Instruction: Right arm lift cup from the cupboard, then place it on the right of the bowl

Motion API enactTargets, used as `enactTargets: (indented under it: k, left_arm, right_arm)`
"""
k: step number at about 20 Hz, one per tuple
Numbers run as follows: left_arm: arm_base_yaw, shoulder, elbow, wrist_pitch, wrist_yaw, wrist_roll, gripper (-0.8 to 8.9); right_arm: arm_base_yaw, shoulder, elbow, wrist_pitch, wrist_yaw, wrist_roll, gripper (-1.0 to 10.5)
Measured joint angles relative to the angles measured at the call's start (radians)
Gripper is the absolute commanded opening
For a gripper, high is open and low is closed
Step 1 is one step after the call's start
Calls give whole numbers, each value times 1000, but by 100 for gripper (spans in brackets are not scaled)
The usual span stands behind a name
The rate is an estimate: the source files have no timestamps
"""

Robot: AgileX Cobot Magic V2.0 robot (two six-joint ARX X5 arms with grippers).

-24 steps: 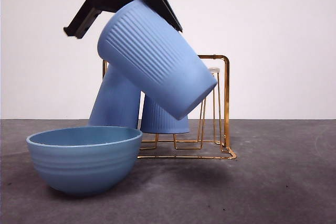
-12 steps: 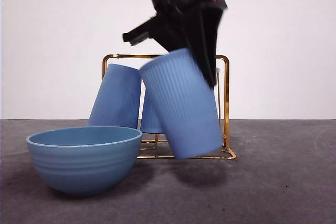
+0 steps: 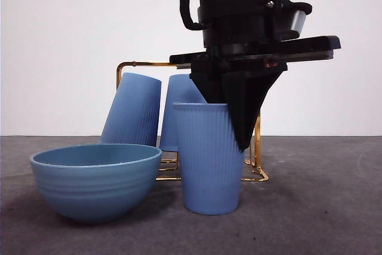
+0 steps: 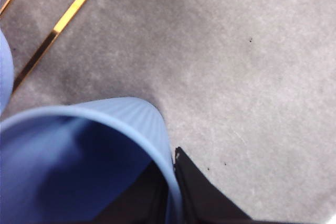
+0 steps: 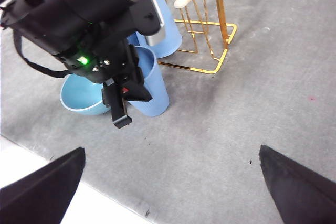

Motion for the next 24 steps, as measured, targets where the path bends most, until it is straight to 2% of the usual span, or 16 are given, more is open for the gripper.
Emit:
enactTargets:
  k: [2, 3, 4, 6, 8, 12, 17, 24]
  left_arm:
    - [0, 2, 1, 0, 0, 1, 23]
    - [0, 3, 2, 1, 0, 1, 59]
    - [0, 3, 2, 5, 0, 1, 140]
    - [0, 5, 2, 5, -1, 1, 382]
    - [0, 5, 2, 2, -1, 1, 504]
    - [0, -22, 2, 1, -2, 1, 507]
    - [-1, -163, 6, -14, -3, -10, 506]
    - [-5, -352, 6, -185, -3, -23, 506]
  right_arm:
    - [0, 0, 0, 0, -1, -6, 553]
    - [0, 0, 0, 0, -1, -8, 553]
    - [0, 0, 0, 0, -1, -10, 553]
    - [0, 0, 0, 0, -1, -13, 553]
    - [0, 0, 0, 0, -1, -13, 553]
    - [0, 0, 0, 0, 0, -13, 553]
    - [0, 0, 0, 1, 2, -13, 553]
    - [0, 0, 0, 1, 2, -13, 553]
